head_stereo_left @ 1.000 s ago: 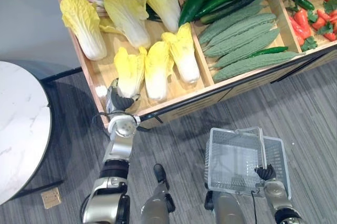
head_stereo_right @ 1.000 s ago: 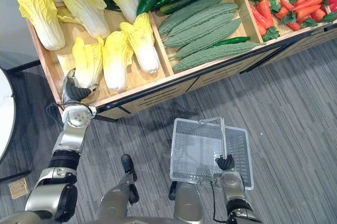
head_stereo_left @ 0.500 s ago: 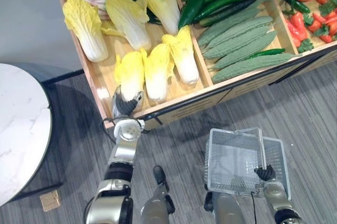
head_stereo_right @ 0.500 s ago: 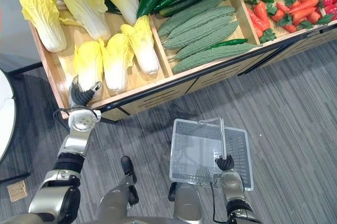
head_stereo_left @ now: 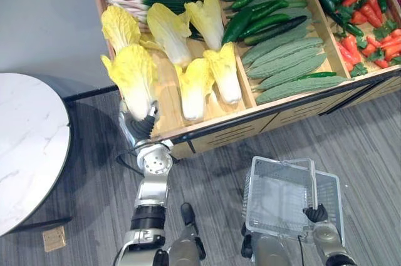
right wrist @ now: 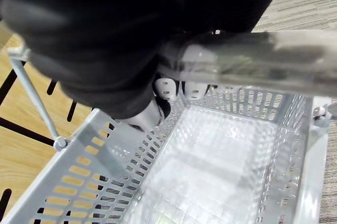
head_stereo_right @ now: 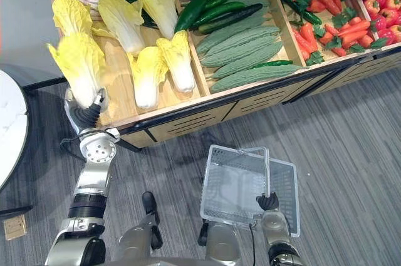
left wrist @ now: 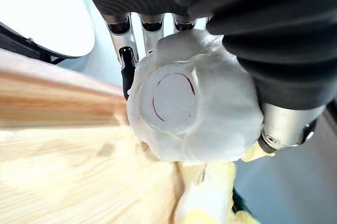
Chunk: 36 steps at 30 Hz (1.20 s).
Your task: Pick vegetable in the basket
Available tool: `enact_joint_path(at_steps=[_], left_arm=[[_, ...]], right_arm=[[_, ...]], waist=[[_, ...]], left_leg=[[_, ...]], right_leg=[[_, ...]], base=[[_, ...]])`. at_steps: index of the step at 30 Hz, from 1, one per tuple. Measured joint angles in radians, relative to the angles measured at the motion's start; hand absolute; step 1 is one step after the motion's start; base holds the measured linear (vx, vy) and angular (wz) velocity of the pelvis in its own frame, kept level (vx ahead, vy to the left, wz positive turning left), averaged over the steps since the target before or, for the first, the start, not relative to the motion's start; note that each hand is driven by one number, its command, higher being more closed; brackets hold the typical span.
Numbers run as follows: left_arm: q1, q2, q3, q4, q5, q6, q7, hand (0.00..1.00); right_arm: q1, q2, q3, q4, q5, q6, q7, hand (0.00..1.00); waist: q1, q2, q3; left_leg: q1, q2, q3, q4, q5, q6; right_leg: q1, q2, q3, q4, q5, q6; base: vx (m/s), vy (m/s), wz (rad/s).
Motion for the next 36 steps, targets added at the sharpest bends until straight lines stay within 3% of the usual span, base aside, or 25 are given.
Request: enact_joint_path(at_steps=[6,11,16,19,21,25,31,36], left_arm=[[0.000,-0.023,0.021,-0.103,0.035,0.002,0.048,1.00],[0.001,0.002,0.004,-0.202,0.076,-0.008,0.041,1.00],[0.031,0.105,-0.063,-0.289,0.078,-0.091,-0.046,1.00],[0.107,0.132,-0.109,-0.354,0.077,-0.159,-0.127,1.00],[0.154,0.135,-0.146,-0.386,0.073,-0.202,-0.194,1.00],[0.195,0.163,-0.187,-0.420,0.052,-0.245,-0.275,1.00],[0.238,0.278,-0.247,-0.442,-0.046,-0.296,-0.389,1.00],[0.232,0.379,-0.400,-0.447,-0.143,-0.351,-0.475,1.00]], right_arm=[[0.041,0.017,-0.004,0.025,0.000,0.000,-0.003,1.00],[0.047,0.006,-0.029,0.038,-0.012,0.003,-0.002,1.00],[0.034,-0.124,0.028,0.027,-0.053,0.003,0.020,1.00],[0.046,-0.232,0.084,-0.036,-0.081,0.001,0.043,1.00],[0.046,-0.303,0.129,-0.080,-0.120,-0.005,0.065,1.00],[0.039,-0.367,0.207,-0.154,-0.154,-0.034,0.098,1.00],[0.017,-0.469,0.329,-0.271,-0.186,-0.066,0.150,1.00],[0.010,-0.503,0.367,-0.358,-0.185,-0.080,0.173,1.00]], waist=[[-0.001,-0.025,-0.070],[-0.001,-0.025,-0.106],[-0.002,-0.014,-0.137],[-0.005,0.006,-0.170],[-0.022,0.026,-0.190],[-0.028,0.035,-0.196],[-0.031,0.042,-0.204],[-0.032,0.045,-0.227]], left_leg=[[0.017,0.004,0.001,0.002,0.005,-0.002],[0.044,0.006,0.024,0.001,0.002,-0.006],[0.082,0.003,0.100,0.000,-0.023,-0.016],[0.115,-0.002,0.169,0.000,-0.043,-0.020],[0.137,-0.004,0.205,0.000,-0.050,-0.023],[0.182,0.002,0.284,0.000,-0.065,-0.032],[0.254,0.006,0.422,0.000,-0.091,-0.055],[0.296,0.019,0.500,0.003,-0.105,-0.071]], right_leg=[[0.020,0.003,-0.004,-0.004,0.000,0.000],[0.034,0.003,0.018,-0.004,0.001,0.001],[0.024,0.002,0.101,-0.014,0.007,0.021],[0.016,0.001,0.165,-0.021,0.016,0.035],[0.015,0.003,0.204,-0.022,0.018,0.038],[0.012,0.021,0.277,-0.022,0.028,0.037],[-0.004,0.057,0.421,-0.024,0.058,0.038],[0.000,0.087,0.481,-0.027,0.068,0.033]], base=[[0.05,0.006,0.01],[0.03,0.013,-0.11],[-0.01,0.018,-0.47],[0.04,0.016,-0.64],[0.06,-0.002,-0.51],[0.06,-0.026,-0.61],[0.04,-0.040,-0.71],[-0.03,-0.057,-0.45]])
